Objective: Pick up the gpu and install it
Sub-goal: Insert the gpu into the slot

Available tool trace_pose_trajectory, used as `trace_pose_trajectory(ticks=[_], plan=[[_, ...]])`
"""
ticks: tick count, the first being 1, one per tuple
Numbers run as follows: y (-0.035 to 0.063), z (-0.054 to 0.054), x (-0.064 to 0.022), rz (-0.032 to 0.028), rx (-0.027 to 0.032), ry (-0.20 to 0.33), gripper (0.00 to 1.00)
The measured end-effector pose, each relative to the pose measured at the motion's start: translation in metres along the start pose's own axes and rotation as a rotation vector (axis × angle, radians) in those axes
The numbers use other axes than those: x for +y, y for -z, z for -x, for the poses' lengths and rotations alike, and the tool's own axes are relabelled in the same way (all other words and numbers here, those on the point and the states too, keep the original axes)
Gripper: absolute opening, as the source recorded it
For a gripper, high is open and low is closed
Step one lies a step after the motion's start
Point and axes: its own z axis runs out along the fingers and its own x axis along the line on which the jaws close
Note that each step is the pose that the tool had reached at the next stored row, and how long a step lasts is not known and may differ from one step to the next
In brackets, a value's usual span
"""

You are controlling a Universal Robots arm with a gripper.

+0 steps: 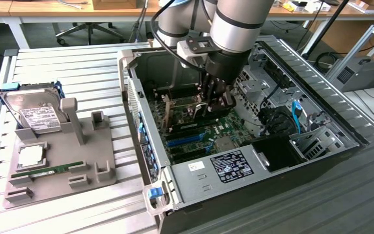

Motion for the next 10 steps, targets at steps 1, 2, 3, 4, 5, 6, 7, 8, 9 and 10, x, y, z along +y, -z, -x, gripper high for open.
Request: trace_pose_trajectory(ticks=[1, 2, 3, 4, 5, 6, 7, 8, 9, 10], plan=[[0.0001, -0.0010, 0.0000, 0.0001, 0.0001, 0.000, 0.27], [0.0001, -0.0025, -0.0001, 0.0001, 0.0000, 0.000, 0.27], [0.0002, -0.0039, -0.0001, 0.0000, 0.0001, 0.000, 0.27], [0.0002, -0.0054, -0.0001, 0.0001, 0.0001, 0.000, 0.27], [0.0003, -0.0071, -0.0002, 0.0001, 0.0001, 0.000, 0.27], [0.0003, -0.0086, -0.0003, 0.0001, 0.0000, 0.000, 0.27], [0.0003, -0.0097, -0.0003, 0.0001, 0.0000, 0.000, 0.27], [0.0003, -0.0103, -0.0002, 0.0001, 0.0001, 0.000, 0.27], [0.0003, -0.0103, -0.0003, 0.0000, 0.0000, 0.000, 0.27], [0.0003, -0.0103, -0.0003, 0.0000, -0.0002, 0.000, 0.27]])
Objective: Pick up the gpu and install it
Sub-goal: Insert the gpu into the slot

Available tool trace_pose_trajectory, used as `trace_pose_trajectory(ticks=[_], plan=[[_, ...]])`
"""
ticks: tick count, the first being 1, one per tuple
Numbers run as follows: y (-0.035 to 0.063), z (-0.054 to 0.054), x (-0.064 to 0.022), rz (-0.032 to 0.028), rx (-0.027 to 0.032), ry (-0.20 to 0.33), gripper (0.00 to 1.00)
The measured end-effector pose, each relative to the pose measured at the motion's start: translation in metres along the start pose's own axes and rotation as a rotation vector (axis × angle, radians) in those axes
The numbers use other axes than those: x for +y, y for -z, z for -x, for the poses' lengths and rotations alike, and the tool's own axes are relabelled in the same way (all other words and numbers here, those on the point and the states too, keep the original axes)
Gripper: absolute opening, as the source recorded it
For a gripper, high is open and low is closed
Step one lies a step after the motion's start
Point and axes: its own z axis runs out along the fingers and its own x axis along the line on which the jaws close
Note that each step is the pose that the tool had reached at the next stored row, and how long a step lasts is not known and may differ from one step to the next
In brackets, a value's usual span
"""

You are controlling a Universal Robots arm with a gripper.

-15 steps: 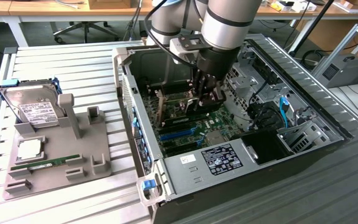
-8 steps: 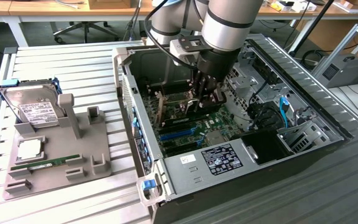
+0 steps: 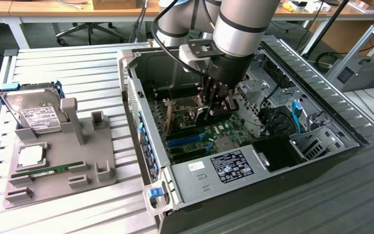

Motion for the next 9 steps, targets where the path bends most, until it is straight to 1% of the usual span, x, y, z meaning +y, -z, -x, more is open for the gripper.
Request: trace_pose_trajectory(ticks=[2, 6, 9], plan=[[0.0000, -0.0001, 0.0005, 0.0001, -0.0001, 0.000, 0.27], [0.0000, -0.0002, 0.0043, -0.0001, -0.0002, 0.000, 0.27], [-0.0033, -0.0004, 0.0053, -0.0018, -0.0003, 0.000, 0.27]])
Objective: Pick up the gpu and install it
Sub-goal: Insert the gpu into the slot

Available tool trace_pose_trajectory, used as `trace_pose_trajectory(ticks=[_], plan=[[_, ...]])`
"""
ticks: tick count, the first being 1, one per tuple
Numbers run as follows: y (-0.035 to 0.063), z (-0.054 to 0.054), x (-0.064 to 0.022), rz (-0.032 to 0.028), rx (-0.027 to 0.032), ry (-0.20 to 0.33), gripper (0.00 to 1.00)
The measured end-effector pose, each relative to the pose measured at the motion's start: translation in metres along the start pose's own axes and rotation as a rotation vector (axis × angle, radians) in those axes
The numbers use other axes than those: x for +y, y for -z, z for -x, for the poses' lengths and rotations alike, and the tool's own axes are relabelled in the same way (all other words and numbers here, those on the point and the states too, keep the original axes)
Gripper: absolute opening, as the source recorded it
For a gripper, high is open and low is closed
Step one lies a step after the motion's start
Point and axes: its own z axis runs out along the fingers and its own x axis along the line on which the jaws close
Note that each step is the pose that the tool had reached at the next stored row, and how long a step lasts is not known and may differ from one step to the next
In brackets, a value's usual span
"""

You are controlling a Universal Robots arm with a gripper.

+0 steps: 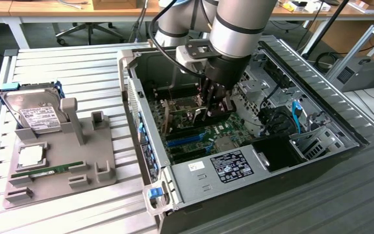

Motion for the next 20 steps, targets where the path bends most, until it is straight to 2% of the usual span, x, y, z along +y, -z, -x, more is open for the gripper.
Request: trace_pose_trajectory(ticks=[6, 20], plan=[[-0.0066, -0.0003, 0.0014, -0.0045, -0.0002, 0.000, 0.27], [-0.0095, -0.0004, 0.0015, -0.0046, -0.0001, 0.000, 0.27]])
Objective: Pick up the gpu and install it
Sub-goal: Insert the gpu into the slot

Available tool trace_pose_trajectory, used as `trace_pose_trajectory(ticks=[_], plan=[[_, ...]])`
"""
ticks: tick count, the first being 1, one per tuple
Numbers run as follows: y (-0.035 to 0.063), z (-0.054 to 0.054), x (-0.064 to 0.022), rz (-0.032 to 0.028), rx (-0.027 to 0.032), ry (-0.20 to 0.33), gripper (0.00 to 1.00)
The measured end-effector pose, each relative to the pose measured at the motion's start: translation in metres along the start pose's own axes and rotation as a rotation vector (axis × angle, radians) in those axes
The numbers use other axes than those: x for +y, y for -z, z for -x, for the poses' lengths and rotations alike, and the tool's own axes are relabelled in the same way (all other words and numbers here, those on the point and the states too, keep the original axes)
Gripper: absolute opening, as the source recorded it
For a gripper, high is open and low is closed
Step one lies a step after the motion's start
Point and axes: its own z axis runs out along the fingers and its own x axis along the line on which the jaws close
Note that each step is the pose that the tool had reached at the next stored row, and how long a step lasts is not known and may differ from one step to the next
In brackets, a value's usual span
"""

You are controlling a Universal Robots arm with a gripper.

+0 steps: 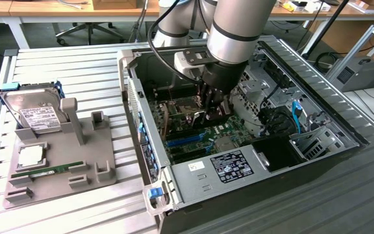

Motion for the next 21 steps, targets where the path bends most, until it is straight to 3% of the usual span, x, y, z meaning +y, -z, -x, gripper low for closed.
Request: trace_pose_trajectory(ticks=[14, 21], plan=[[-0.0001, 0.0000, 0.0018, -0.0002, -0.0001, 0.000, 0.27], [-0.0078, -0.0003, 0.0019, -0.0002, 0.0000, 0.000, 0.27]])
